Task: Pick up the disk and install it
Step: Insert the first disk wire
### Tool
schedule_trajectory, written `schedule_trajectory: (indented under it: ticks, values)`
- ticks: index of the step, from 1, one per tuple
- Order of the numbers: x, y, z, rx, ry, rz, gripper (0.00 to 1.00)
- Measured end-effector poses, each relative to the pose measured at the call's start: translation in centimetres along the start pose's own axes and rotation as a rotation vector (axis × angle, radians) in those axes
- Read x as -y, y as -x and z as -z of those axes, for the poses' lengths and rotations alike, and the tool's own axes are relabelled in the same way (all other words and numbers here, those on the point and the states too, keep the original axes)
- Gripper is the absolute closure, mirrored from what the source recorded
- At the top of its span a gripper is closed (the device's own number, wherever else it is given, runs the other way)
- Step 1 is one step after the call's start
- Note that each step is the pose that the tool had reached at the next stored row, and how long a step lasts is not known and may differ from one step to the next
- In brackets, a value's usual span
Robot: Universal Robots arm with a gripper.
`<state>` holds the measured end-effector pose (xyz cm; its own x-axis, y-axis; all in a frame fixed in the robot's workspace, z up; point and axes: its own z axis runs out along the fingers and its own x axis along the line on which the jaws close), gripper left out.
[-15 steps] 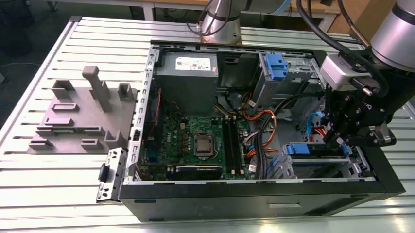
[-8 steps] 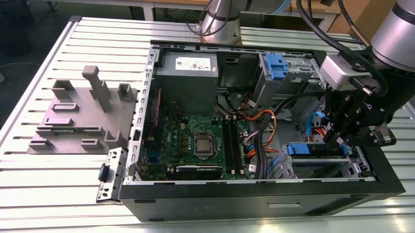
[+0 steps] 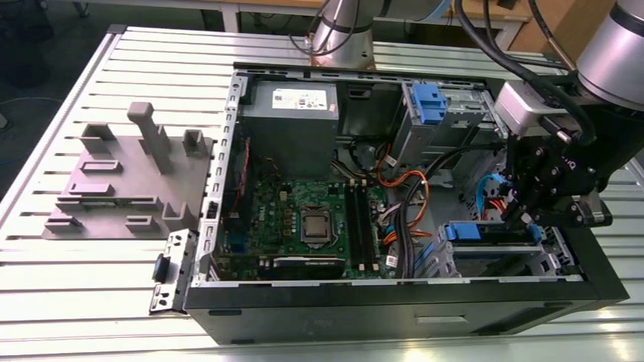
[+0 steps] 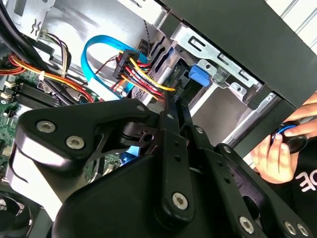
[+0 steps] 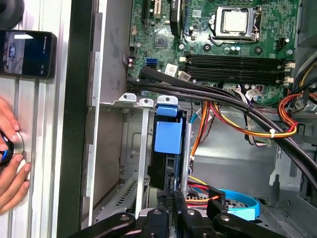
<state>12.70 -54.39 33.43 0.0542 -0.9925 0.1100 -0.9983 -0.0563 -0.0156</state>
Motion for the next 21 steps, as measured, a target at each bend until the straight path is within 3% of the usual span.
schedule_trajectory:
  ticks: [11, 21]
  values:
    - [0.00, 0.03, -0.27, -0.0002, -0.0042, -0.001, 0.84]
    - [0.00, 0.01, 0.05, -0.0001, -0.0025, -0.016, 0.84]
